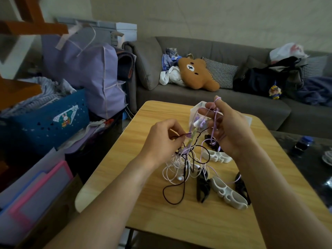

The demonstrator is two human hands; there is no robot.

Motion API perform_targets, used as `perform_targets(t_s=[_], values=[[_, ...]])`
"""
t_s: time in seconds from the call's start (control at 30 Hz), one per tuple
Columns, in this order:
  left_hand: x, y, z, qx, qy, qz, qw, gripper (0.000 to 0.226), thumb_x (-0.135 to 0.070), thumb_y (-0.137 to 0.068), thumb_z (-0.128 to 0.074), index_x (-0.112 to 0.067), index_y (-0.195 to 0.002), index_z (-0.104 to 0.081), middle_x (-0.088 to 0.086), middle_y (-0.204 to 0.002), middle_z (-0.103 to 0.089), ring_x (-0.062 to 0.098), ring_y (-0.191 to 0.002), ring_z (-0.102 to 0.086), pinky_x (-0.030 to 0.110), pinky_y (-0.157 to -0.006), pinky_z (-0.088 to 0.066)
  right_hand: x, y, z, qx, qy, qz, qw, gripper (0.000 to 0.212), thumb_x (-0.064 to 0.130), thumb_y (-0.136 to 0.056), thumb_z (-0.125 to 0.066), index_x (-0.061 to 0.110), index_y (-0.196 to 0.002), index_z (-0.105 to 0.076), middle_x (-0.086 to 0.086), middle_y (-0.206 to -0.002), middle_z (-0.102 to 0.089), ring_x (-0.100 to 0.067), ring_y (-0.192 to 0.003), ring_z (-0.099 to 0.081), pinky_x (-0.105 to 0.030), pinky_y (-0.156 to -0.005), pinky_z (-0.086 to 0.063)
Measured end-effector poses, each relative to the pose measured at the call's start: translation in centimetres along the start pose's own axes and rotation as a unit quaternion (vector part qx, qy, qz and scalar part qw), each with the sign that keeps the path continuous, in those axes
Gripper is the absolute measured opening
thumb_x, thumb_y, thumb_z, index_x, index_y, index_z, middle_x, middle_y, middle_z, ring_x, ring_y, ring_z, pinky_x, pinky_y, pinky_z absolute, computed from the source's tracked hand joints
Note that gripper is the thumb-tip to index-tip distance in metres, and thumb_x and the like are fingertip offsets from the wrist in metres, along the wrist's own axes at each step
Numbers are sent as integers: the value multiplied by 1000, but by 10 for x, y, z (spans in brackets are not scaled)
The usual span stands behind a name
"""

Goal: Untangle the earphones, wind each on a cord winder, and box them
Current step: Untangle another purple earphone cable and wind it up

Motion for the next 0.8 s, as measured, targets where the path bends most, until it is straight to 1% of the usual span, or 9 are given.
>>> perform_targets(t_s=[0.13, 0.23, 0.33, 0.4, 0.43, 0.53, 0.6, 0.7, 0.8], values=[[3, -1, 4, 29, -31, -5, 999, 44, 7, -93, -56, -34, -83, -69, -8, -95, -70, 8, -80, -68, 23, -70, -55, -1, 1, 4, -11, -15, -27, 999, 27, 36, -100, -56, 12, -95, -67, -4, -84, -77, -9, -49, -56, -20, -50, -43], [5, -1, 5, 54, -48, 8, 997, 58, 15, -90, -48, -40, -83, -66, -7, -104, -68, 17, -89, -66, 34, -77, -58, 0, 3, 3, -2, -33, -32, 999, 26, 35, -100, -56, 12, -94, -67, -3, -83, -76, -7, -50, -55, -19, -51, -42], [7, 0, -1, 101, 42, 69, 992, 42, 6, -90, -53, -30, -94, -73, -6, -102, -70, 18, -100, -65, 27, -84, -51, -1, 3, -2, 12, -44, -32, 998, 29, 35, -102, -52, 11, -95, -67, -4, -81, -76, -7, -51, -55, -22, -56, -40], [1, 3, -7, 143, 133, 86, 977, 26, -10, -84, -58, -18, -103, -75, 6, -96, -71, 21, -98, -65, 33, -91, -48, -3, 3, -7, 27, -49, -33, 998, 33, 37, -103, -48, 11, -94, -66, -4, -80, -76, -9, -54, -54, -25, -62, -36], [-4, 5, -10, 160, 157, 78, 971, 26, -18, -83, -61, -15, -105, -74, 8, -94, -71, 22, -95, -65, 37, -93, -46, -3, 2, -10, 34, -53, -35, 997, 34, 38, -103, -47, 11, -92, -66, -4, -79, -75, -9, -55, -53, -26, -62, -36], [-6, 11, -20, 169, 88, 39, 981, 22, -37, -88, -72, -20, -103, -73, 3, -94, -70, 19, -94, -65, 35, -94, -49, -1, 3, -12, 39, -50, -31, 998, 36, 39, -103, -46, 13, -90, -66, -4, -80, -75, -11, -58, -53, -26, -62, -41], [-1, 12, -24, 152, 19, 15, 988, 17, -32, -86, -77, -21, -97, -71, -2, -84, -68, 16, -84, -64, 38, -92, -51, 4, 4, -8, 23, -42, -23, 999, 35, 40, -103, -46, 13, -93, -67, -3, -81, -75, -11, -58, -53, -25, -58, -43], [9, 8, -19, 124, 3, 27, 992, 13, -14, -87, -72, -17, -99, -73, 5, -90, -72, 17, -85, -68, 40, -83, -55, 14, 6, 4, -14, -19, -7, 1000, 30, 37, -102, -50, 16, -87, -65, -1, -79, -75, -7, -51, -54, -19, -45, -37], [11, 3, -9, 113, -23, 32, 993, 15, -9, -89, -68, -17, -101, -73, 5, -90, -72, 19, -83, -68, 32, -74, -56, 20, 7, 19, -80, 39, 13, 996, 17, 30, -96, -61, 19, -87, -69, 1, -81, -76, -8, -60, -62, -22, -50, -42]])
Point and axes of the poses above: each hand's wrist, its own y-axis away from the middle knuckle, its own z-axis out of the back of the hand, x = y × z, the point moved 6 cm from there along -y, towards the middle knuckle
